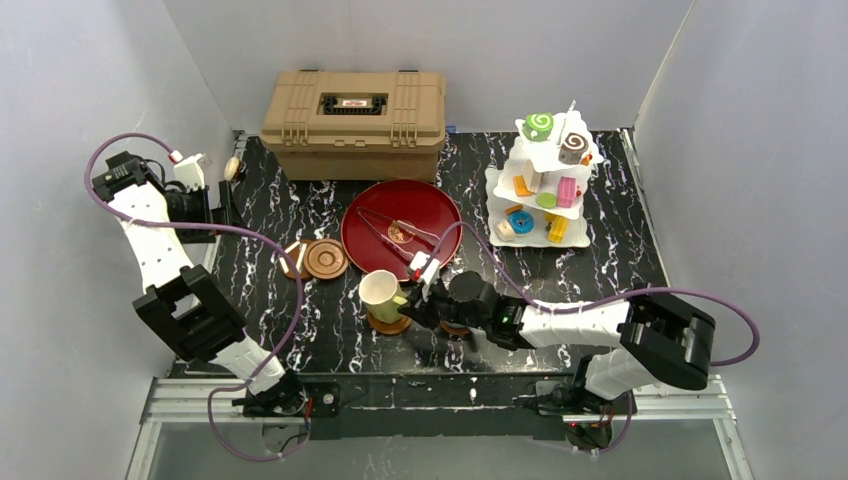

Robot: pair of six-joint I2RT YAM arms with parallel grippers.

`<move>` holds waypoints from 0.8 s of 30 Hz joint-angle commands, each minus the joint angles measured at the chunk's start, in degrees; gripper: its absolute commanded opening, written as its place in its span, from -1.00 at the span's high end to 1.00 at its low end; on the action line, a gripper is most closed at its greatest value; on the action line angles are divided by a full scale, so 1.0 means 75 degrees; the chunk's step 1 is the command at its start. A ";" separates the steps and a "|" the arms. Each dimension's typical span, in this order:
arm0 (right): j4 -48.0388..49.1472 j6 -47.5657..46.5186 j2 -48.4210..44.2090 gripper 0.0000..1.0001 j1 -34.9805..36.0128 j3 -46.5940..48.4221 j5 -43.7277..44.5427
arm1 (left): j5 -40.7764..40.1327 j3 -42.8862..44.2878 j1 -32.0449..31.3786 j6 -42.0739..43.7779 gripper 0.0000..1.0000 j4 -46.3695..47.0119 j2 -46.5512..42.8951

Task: Serve the afternoon tea
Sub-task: Place the cup on the coaster.

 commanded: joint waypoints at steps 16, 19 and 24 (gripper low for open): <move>0.0628 0.0086 -0.0439 -0.22 0.0778 -0.0615 0.1491 | 0.0255 0.0207 0.0021 0.0003 -0.96 -0.0311 -0.0315; 0.0439 -0.0018 -0.0633 -0.94 0.0790 -0.0449 0.1548 | 0.0316 0.0220 0.0010 0.0039 -0.96 -0.0383 -0.0321; -0.0746 -0.0192 -0.1172 -0.97 0.0790 0.0350 0.1888 | 0.0404 0.0073 -0.0112 0.0051 -0.96 -0.0455 -0.0394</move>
